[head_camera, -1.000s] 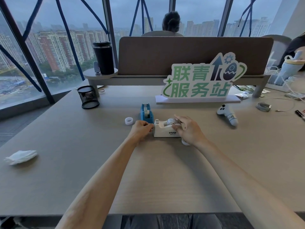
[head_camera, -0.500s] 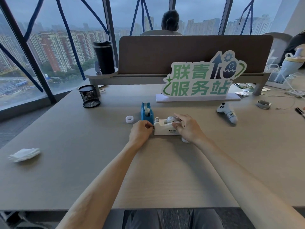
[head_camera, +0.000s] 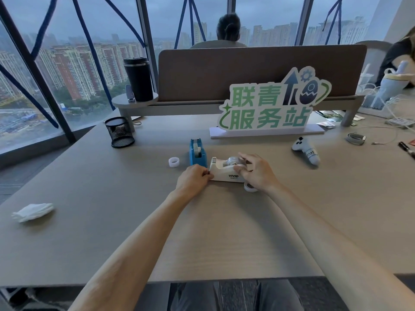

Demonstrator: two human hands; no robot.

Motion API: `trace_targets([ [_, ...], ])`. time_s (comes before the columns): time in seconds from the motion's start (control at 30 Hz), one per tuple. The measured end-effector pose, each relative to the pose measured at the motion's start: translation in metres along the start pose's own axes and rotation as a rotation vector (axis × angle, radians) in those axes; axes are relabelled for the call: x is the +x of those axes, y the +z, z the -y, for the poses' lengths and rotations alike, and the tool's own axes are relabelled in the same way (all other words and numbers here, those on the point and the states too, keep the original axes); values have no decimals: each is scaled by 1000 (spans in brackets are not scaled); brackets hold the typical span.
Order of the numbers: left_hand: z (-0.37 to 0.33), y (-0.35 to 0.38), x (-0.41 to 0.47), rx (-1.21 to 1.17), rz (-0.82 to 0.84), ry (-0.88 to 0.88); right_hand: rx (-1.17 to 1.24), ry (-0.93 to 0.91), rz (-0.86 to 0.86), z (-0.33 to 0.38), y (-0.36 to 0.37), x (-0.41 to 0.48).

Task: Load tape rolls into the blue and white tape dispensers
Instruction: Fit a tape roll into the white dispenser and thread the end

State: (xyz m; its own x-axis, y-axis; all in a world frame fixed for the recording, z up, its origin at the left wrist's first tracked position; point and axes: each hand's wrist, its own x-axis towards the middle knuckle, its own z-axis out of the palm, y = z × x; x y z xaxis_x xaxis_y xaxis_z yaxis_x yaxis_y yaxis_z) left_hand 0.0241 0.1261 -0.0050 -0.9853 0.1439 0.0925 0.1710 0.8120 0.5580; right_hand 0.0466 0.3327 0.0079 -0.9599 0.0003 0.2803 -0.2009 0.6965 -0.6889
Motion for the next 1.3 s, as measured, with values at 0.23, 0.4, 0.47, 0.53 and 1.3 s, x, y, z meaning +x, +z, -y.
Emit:
trace_targets([
  [0.23,-25,24,16,-92,-99,-48,110,81,59,-23,-26,-10],
  [0.4,-38,39,31,-235,-39,53,184,132,44,-31,-28,-8],
  [0.47,-41,42,35,-196,7,110,139,130,22,-29,-23,-2],
  [0.53,-40,42,40,-207,44,128,102,120,-4,-28,-17,6],
  [1.3,-32,45,34,-47,-212,203,-36,-21,114,-44,-25,-47],
])
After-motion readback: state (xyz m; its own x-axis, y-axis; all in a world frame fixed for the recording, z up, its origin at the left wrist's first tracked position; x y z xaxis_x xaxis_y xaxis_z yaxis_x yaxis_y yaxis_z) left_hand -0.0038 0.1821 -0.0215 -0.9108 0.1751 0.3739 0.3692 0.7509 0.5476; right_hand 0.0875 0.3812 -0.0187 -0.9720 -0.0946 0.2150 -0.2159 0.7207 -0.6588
